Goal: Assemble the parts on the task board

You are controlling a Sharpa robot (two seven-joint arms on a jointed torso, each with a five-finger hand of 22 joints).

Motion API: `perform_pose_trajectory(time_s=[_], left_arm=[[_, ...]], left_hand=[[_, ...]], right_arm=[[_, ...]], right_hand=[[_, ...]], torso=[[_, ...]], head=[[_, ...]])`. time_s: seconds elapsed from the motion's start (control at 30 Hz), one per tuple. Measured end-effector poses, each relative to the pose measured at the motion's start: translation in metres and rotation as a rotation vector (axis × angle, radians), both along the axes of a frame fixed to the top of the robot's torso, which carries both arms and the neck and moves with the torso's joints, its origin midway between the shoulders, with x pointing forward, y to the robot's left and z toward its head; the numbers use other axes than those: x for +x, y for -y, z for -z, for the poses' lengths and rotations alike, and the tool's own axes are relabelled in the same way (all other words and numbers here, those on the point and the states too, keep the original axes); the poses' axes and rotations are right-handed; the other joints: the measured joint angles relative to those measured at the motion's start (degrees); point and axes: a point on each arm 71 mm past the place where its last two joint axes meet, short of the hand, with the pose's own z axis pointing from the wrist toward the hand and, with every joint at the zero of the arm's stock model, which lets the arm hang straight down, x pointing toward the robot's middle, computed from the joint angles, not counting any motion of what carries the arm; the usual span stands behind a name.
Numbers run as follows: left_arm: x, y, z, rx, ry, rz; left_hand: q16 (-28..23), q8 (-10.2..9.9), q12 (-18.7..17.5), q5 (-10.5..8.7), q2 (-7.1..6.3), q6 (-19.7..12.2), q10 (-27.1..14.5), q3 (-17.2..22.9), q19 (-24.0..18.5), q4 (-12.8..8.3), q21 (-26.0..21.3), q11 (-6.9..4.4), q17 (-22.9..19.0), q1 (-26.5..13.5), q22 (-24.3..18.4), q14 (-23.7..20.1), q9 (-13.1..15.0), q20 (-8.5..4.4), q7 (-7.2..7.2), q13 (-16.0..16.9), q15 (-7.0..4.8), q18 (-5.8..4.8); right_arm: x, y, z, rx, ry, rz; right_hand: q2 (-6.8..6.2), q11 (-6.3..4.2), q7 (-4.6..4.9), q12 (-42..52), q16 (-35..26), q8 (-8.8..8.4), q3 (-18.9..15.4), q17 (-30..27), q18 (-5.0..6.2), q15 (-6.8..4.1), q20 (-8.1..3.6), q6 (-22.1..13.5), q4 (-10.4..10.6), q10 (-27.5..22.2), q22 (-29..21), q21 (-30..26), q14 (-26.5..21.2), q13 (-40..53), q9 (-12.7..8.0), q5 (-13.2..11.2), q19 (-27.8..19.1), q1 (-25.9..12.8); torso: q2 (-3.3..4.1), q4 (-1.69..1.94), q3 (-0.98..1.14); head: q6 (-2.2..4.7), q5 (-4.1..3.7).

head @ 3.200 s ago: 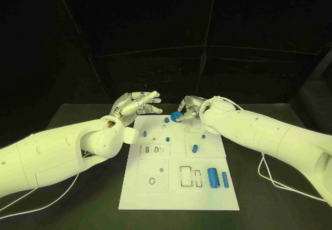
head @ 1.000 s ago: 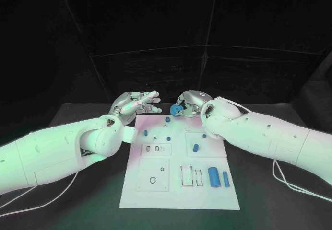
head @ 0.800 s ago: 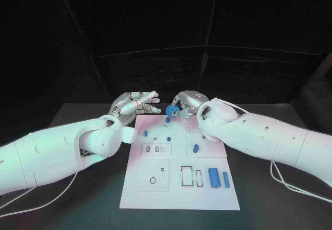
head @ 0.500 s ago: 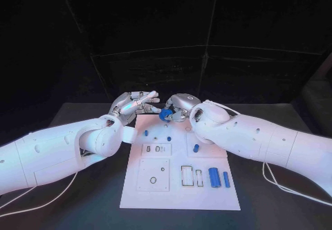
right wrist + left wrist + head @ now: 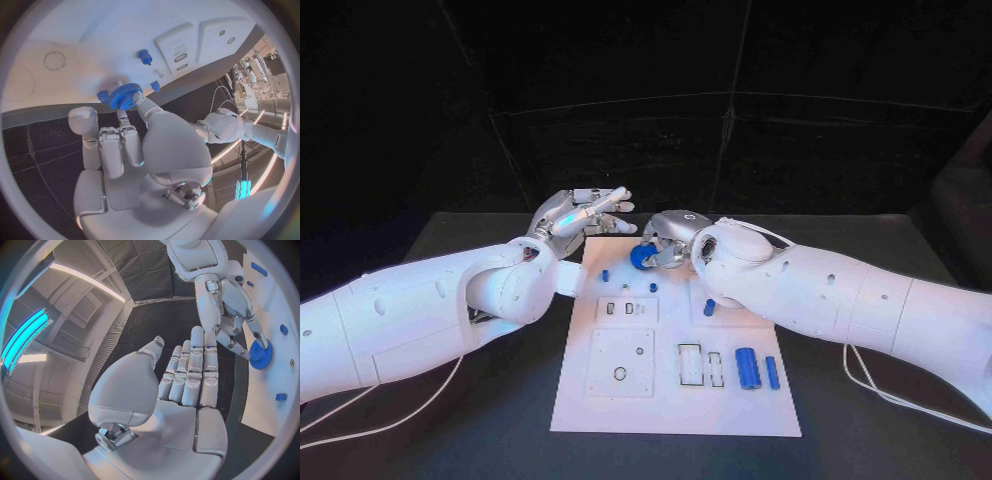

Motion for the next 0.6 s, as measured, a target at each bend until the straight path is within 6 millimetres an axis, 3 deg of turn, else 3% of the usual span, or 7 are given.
perform_pose_trajectory(time_s=[0.3, 0.47, 0.6], left_arm=[[0.0004, -0.0001, 0.0001, 0.000, 0.001, -0.001], [0.0004, -0.0002, 0.0001, 0.000, 0.001, -0.001], [0.0004, -0.0002, 0.0001, 0.000, 0.001, -0.001]], left_hand=[[0.00, 0.00, 0.00, 0.00, 0.00, 0.00, 0.00, 0.00, 0.00, 0.00, 0.00, 0.00, -0.01, 0.00, 0.00, 0.00, 0.00, 0.00, 0.00, 0.00, 0.00, 0.00], [0.00, 0.00, 0.00, 0.00, 0.00, 0.00, 0.00, 0.00, 0.00, 0.00, 0.00, 0.00, -0.01, 0.00, 0.00, 0.00, 0.00, 0.00, 0.00, 0.00, 0.00, 0.00], [0.00, 0.00, 0.00, 0.00, 0.00, 0.00, 0.00, 0.00, 0.00, 0.00, 0.00, 0.00, -0.01, 0.00, 0.00, 0.00, 0.00, 0.00, 0.00, 0.00, 0.00, 0.00]], right_arm=[[0.0001, 0.0003, 0.0026, -0.024, -0.024, -0.006], [0.0018, 0.0008, 0.0027, -0.026, -0.023, 0.000], [0.0029, 0.0022, 0.0052, -0.031, -0.026, 0.010]], right_hand=[[-0.38, 0.00, -0.12, 0.00, 0.00, -0.30, 0.17, 0.00, 0.00, 0.00, 0.00, 0.29, 0.17, 0.00, -0.27, 0.00, 0.00, 0.00, -0.02, 0.00, 0.00, -0.38], [-1.36, 0.77, -0.85, -1.60, 0.00, -3.25, 0.49, -0.01, 0.00, 0.41, 0.33, -0.12, 0.50, -0.77, -0.81, 0.00, -0.27, 0.00, -0.06, 0.06, -0.33, -1.36], [-1.92, 1.26, -0.22, -2.08, 0.00, -5.22, 0.72, -0.01, 0.00, 1.04, 0.78, -3.53, 0.64, -1.27, -0.96, -0.24, -0.22, 0.00, 0.02, 0.55, -0.78, -1.93]], torso=[[-0.03, -0.02, 0.03], [-0.02, -0.04, 0.02], [-0.02, -0.05, 0.02]], head=[[-0.24, 0.04], [-0.35, -0.11], [-0.37, -0.15]])
